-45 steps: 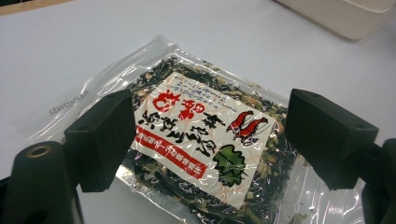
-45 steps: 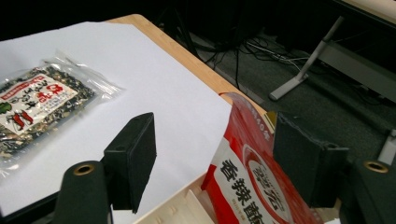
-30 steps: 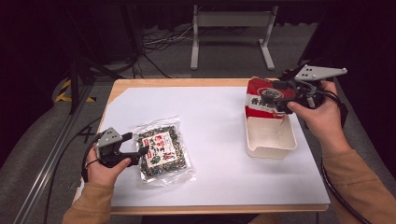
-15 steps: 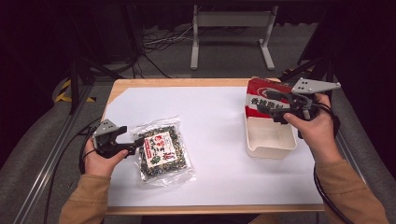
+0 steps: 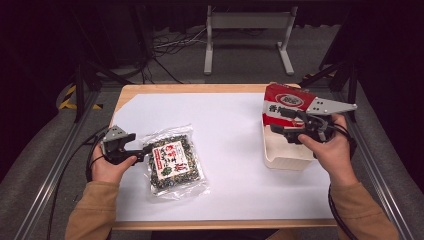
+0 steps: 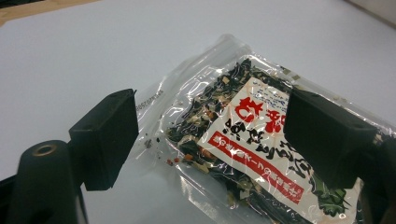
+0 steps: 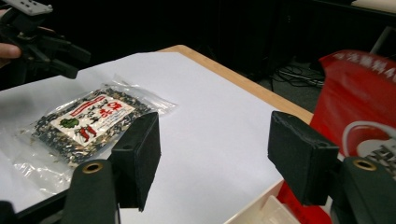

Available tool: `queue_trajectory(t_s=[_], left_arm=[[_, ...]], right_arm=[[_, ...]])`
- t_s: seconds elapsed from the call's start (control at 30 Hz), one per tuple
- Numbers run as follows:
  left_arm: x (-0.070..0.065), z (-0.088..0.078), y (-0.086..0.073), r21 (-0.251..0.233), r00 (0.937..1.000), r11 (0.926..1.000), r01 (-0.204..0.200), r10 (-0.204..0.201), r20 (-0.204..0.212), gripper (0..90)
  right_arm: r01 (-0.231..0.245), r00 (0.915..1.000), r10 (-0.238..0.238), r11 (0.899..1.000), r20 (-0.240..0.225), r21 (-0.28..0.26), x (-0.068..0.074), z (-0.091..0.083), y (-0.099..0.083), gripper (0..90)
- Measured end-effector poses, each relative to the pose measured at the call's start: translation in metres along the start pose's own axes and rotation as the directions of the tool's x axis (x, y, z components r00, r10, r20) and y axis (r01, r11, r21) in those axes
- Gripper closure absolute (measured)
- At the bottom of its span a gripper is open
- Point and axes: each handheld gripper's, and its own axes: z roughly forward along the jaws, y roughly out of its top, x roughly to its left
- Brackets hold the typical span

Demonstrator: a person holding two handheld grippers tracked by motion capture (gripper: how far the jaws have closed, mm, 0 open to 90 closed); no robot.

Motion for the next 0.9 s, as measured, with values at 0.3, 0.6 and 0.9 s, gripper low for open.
queue_trajectory(t_s=[0.3, 0.6, 0.9], left_arm=[[0.014, 0.002, -0.004, -0.005, 0.9985, 0.9986, 0.052, -0.052, 0.016, 20.9], [0.026, 0.009, -0.006, 0.009, 0.9941, 0.9941, 0.108, -0.108, 0.009, 20.8], [0.032, 0.026, -0.005, 0.050, 0.9894, 0.9882, 0.145, -0.145, 0.005, 21.1]], right_arm=[[-0.006, 0.9998, 0.007, 1.000, -0.020, 0.020, 0.009, 0.009, -0.019, 34.5], [0.000, 0.9993, 0.002, 0.999, -0.037, 0.052, 0.014, 0.019, -0.030, 34.0], [-0.010, 0.9981, 0.015, 0.997, -0.059, 0.080, 0.017, 0.028, -0.038, 33.5]])
